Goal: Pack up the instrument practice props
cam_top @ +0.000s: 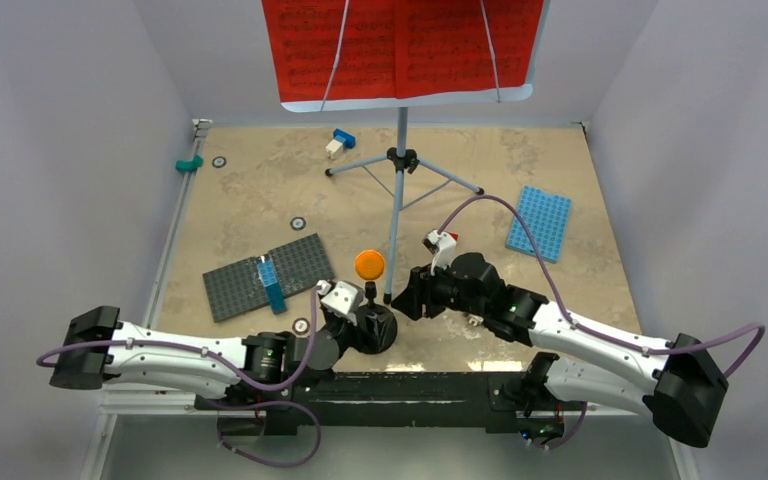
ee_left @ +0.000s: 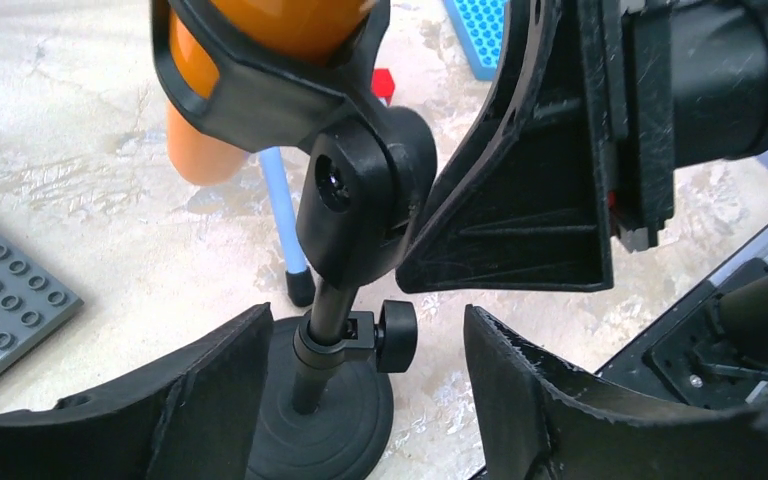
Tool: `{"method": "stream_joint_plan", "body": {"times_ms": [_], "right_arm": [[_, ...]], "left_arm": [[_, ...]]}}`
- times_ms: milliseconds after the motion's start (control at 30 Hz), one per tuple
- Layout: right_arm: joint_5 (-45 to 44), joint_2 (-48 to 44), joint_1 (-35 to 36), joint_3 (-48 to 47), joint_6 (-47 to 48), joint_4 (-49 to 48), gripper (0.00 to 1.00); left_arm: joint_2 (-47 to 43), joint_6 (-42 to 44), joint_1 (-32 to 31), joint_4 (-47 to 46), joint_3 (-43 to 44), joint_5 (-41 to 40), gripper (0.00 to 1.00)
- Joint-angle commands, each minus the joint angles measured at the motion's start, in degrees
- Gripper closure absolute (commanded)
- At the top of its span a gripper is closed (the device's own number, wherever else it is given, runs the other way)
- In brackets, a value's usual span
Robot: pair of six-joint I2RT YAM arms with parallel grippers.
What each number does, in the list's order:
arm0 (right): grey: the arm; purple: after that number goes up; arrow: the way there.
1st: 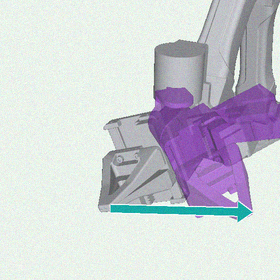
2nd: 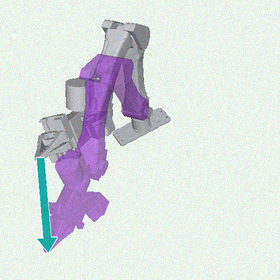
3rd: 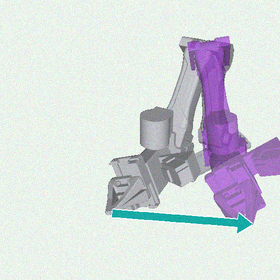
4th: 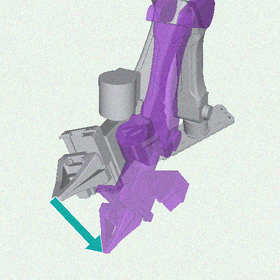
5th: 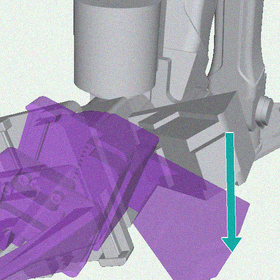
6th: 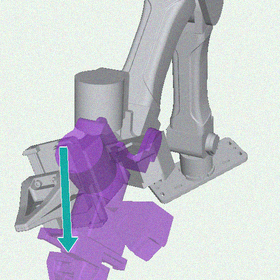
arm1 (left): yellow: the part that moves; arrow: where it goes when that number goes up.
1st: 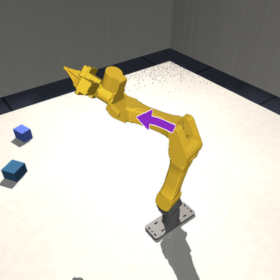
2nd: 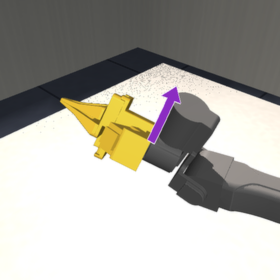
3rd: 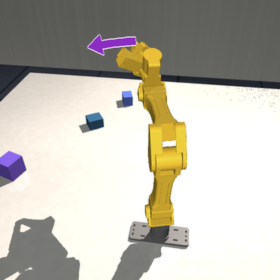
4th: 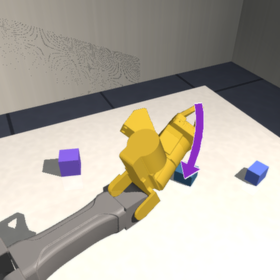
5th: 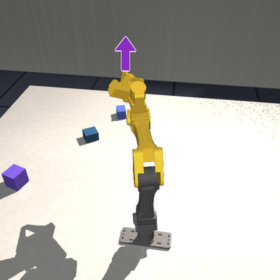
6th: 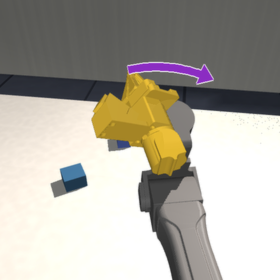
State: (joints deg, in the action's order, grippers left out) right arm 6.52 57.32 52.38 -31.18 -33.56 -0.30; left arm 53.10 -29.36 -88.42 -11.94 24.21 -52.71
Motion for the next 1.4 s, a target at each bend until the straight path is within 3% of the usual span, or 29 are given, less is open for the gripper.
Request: {"method": "stream_joint_plan", "body": {"times_ms": [0,333,533,800,1167,1367], "right_arm": [[-1.47,-1.39,-0.17,-1.83,0.32,0.12,0.48],[-2.21,-3.71,-0.17,-2.04,1.03,3.26,0.47],[-2.15,-4.06,-0.17,-2.40,1.04,3.66,0.47],[-2.45,-4.66,-0.13,-2.86,0.27,4.47,0.47],[-3.25,-7.01,-0.17,-1.75,-0.53,5.31,0.47],[-3.01,-7.78,-0.15,-1.14,-0.63,5.22,0.47]], "left_arm": [[-3.97,0.59,-0.36,1.61,-0.05,-0.01,0.25],[-13.95,-3.17,-0.39,10.58,0.68,-4.65,0.19],[-14.16,3.37,-0.37,4.45,2.46,-2.74,0.20],[-6.54,11.89,-0.35,-5.39,5.09,-1.96,0.23],[1.07,18.59,-0.35,-8.59,10.92,-7.94,0.43],[3.48,19.16,-0.35,-6.98,11.74,-7.64,0.73]]}}
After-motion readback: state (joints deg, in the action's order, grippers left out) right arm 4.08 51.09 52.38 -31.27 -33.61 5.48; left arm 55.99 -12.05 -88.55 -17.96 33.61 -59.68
